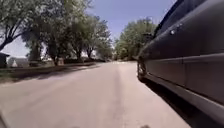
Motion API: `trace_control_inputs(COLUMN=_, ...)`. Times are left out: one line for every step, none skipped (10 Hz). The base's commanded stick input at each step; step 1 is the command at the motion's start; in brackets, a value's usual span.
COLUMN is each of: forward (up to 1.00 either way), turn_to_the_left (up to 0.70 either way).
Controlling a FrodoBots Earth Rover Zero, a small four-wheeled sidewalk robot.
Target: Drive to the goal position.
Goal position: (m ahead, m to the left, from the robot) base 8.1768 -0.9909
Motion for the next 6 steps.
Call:
trace_control_inputs(forward=0.7, turn_to_the_left=0.0)
trace_control_inputs(forward=0.7, turn_to_the_left=0.0)
trace_control_inputs(forward=0.7, turn_to_the_left=0.0)
trace_control_inputs(forward=0.7, turn_to_the_left=0.0)
trace_control_inputs(forward=0.7, turn_to_the_left=0.0)
trace_control_inputs(forward=0.7, turn_to_the_left=0.0)
